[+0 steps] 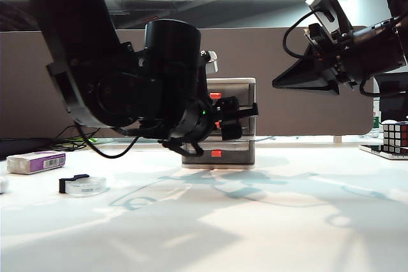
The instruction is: Open the second layer of the drawer on the table, pick up the transparent tape on the table and put it in, and finally close the drawer.
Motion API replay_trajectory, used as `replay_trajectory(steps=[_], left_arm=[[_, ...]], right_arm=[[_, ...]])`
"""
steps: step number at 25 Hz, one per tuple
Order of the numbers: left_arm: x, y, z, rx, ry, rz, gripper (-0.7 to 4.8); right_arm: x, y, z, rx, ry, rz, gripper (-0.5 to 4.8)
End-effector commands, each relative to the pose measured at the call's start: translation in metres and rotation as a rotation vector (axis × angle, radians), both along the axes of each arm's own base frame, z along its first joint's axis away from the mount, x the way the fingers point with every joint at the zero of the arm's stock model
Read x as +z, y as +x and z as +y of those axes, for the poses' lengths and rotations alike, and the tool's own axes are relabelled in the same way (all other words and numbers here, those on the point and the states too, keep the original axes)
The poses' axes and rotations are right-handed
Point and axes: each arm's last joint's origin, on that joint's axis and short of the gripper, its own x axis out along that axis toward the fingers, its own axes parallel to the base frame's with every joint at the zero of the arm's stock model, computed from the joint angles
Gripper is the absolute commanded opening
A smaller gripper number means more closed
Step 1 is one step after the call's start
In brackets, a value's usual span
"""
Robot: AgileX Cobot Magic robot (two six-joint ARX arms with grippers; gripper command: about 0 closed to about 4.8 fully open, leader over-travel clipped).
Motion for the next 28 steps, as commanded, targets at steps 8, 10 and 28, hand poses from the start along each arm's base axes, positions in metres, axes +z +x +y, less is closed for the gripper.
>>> replay_trajectory(steps=[8, 10, 28], left_arm=[[0.0062, 0.0019, -0.0027, -0.002, -0.027, -0.026, 2.73], [0.0062, 0.0034, -0.0045, -0.006, -0.034, -0.027, 2.73], [0.0038, 0.0059, -0.0076, 0.057, -0.043, -0.029, 2.73]], right_arm=[[0.0045, 0.0010, 0.0005, 0.004, 0.008, -0.026, -0.05], [0.0046, 0.0010, 0.0005, 0.004, 0.008, -0.028, -0.05], [0.0047, 0.0010, 0.0005, 0.005, 0.008, -0.029, -0.05]])
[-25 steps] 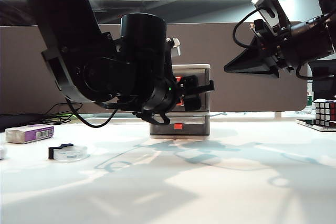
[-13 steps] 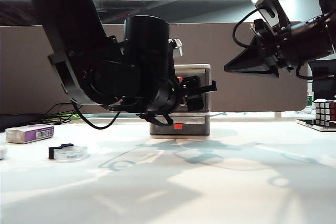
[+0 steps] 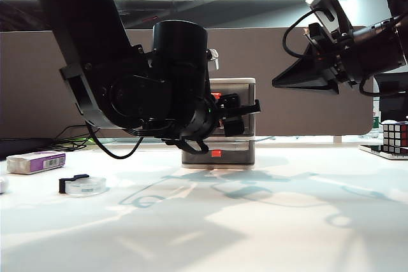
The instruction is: Open the second layer of the drawer on the table, pick up the transparent tape on the table and put it in, and finally close the drawer.
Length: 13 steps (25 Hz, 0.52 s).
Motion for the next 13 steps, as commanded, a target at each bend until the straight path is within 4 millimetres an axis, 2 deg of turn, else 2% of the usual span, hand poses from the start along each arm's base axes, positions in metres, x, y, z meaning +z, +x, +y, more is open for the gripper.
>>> replay_trajectory(steps=[1, 3, 6, 13], left_arm=[[0.0032, -0.0002, -0.0012, 0.001, -0.017, -0.011, 2.72], [0.0032, -0.0002, -0.0013, 0.000, -0.020, -0.010, 2.60], [0.0032, -0.0003, -0.0016, -0.011, -0.020, -0.010, 2.07], [0.0033, -0.0003, -0.0020, -0.025, -0.022, -0.009, 2.05]], right_arm=[[0.0043, 0.0009, 0.0005, 0.004, 0.007, -0.024, -0.05], [0.0041, 0.0008, 0.0005, 0.004, 0.007, -0.024, -0.05], [0.0041, 0.0008, 0.0005, 0.004, 0.007, -0.024, -0.05], [0.0038, 0.0008, 0.0005, 0.005, 0.007, -0.020, -0.05]])
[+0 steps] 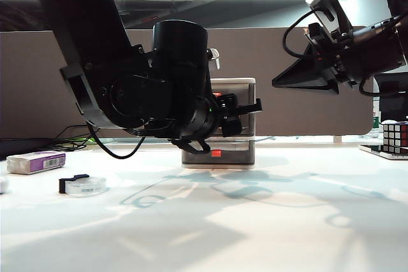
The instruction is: Open the second layer of the drawer on the table, pick up the transparent tape on the table and put it in, and finally close the drawer.
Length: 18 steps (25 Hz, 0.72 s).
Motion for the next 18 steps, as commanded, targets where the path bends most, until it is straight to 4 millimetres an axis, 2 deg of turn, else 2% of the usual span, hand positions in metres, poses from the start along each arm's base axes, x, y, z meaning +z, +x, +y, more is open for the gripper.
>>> replay_trajectory(steps=[1, 18], left_arm=[[0.0031, -0.0002, -0.0013, -0.006, -0.011, -0.012, 2.05], [0.0053, 0.0010, -0.0036, -0.044, -0.014, -0.017, 2.05]], right_arm=[[0.0037, 0.0007, 0.0005, 0.005, 0.006, -0.018, -0.05], [0.0035, 0.0006, 0.0005, 0.005, 0.006, -0.016, -0.05]])
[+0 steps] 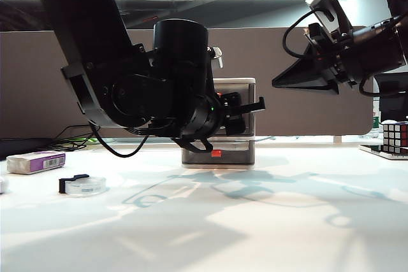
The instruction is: Open the second layer of the drawer on the table, pick up the transparent tape on the table and put it in, and finally close the drawer.
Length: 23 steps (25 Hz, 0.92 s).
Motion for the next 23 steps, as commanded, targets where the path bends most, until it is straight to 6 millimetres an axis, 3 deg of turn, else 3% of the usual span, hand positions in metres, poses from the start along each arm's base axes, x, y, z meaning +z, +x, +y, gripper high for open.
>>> replay_trajectory(steps=[1, 19, 22, 23], left_arm=[[0.0040, 0.0006, -0.0014, -0.006, -0.009, -0.015, 2.05], [0.0038, 0.0031, 0.0008, 0.007, -0.008, -0.015, 2.04], [0.0038, 0.0031, 0.0008, 0.007, -0.008, -0.015, 1.13], [0.0038, 0.0031, 0.0008, 0.007, -0.008, -0.016, 1.11]], right_arm=[[0.0034, 0.0006, 0.0005, 0.005, 0.006, -0.015, -0.05], [0.0014, 0.0001, 0.0003, 0.005, 0.000, 0.003, -0.05], [0.0014, 0.0000, 0.0003, 0.005, 0.000, 0.003, -0.05], [0.0014, 0.0001, 0.0003, 0.005, 0.000, 0.003, -0.05]])
